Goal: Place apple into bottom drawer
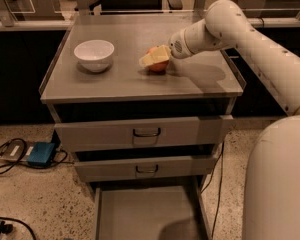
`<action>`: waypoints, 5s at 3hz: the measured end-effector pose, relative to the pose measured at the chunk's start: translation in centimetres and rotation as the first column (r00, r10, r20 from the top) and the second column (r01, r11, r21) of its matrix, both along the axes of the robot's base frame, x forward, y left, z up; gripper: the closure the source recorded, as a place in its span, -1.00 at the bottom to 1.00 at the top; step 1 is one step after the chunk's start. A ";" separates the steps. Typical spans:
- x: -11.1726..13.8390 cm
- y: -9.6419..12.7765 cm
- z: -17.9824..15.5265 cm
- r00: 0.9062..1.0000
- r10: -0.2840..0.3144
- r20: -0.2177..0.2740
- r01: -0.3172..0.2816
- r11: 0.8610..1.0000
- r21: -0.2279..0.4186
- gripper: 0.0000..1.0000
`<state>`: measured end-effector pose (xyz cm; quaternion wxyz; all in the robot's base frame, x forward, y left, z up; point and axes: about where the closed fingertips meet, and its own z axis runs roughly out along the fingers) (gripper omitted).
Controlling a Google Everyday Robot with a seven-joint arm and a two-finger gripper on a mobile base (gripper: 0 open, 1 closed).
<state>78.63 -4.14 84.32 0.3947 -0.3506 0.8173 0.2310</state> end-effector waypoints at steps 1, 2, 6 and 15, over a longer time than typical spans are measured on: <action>0.0 0.0 0.0 1.000 0.000 0.000 0.000 1.000 0.000 -0.16; 0.0 0.0 0.0 1.000 0.000 0.000 0.000 1.000 0.000 0.31; -1.4 -1.4 3.0 0.999 0.016 0.031 -0.017 1.000 0.003 1.00; -37.1 -11.1 -3.2 0.990 -0.095 0.102 0.091 0.995 0.047 1.00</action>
Offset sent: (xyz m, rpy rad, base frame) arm 0.0000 0.0000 0.0000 0.0000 0.0000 0.0000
